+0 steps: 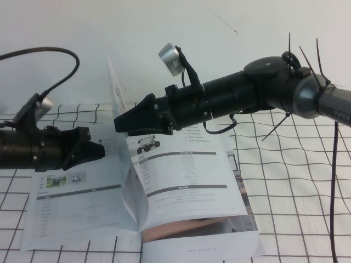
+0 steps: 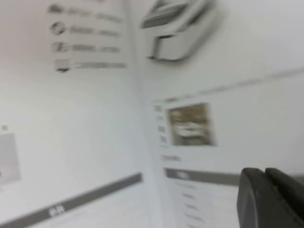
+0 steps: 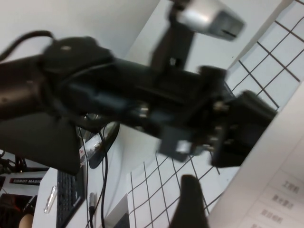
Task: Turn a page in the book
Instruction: Open the closed book
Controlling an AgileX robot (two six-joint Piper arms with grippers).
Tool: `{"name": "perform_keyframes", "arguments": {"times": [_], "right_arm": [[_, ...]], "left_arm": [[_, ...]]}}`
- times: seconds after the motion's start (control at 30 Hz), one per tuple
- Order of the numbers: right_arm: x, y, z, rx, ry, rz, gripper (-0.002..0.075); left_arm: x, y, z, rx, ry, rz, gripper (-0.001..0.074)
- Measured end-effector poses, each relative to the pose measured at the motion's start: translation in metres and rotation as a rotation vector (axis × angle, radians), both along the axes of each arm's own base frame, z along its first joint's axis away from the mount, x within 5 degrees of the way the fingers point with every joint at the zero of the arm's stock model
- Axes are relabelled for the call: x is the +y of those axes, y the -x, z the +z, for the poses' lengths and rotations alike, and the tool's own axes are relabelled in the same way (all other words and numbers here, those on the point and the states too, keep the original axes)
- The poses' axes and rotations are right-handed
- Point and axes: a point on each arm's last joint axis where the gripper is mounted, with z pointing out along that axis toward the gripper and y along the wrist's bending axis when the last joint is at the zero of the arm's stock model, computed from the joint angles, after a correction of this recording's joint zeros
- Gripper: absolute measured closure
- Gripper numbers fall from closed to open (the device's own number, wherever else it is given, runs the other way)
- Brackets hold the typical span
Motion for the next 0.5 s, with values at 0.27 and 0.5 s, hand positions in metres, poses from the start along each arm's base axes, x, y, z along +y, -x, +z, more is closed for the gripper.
{"name": "perform_keyframes", "arguments": {"times": [0.27, 0.5], "right_arm": [[0.000, -0.001, 0.000, -0.005, 0.004, -0.014, 0.0206], [0.000, -0.002, -0.001, -0.010, 0.006, -0.020, 0.0206]], "left_arm": [[-0.015, 0.053, 0.047, -0.084, -0.095, -0.090, 0.0738], [-0.031, 0.120, 0.063, -0.189, -0.131, -0.122, 0.0738]]}}
